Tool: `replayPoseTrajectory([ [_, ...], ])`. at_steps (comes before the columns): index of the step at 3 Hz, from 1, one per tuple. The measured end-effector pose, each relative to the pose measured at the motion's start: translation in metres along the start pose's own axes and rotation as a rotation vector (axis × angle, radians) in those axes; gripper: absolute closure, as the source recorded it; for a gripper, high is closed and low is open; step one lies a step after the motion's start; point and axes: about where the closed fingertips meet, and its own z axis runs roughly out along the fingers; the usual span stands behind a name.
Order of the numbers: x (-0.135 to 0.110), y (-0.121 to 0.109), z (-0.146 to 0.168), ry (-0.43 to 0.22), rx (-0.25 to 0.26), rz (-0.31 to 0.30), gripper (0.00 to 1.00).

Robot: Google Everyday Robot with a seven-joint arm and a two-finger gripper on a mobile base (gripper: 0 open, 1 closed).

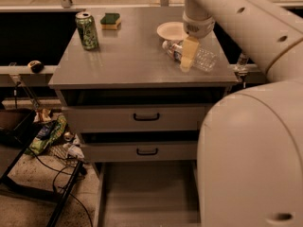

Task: Pick water bottle from bottom drawer and place on counter

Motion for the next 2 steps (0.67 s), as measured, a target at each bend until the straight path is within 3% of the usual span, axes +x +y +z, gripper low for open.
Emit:
replayPoseTrajectory([
  [1, 0.019, -0.006, -0.088, -0.137, 0.053, 0.037, 0.0],
  [2, 0.054, 0.002, -0.162, -0.318, 0.095, 0.125, 0.0],
])
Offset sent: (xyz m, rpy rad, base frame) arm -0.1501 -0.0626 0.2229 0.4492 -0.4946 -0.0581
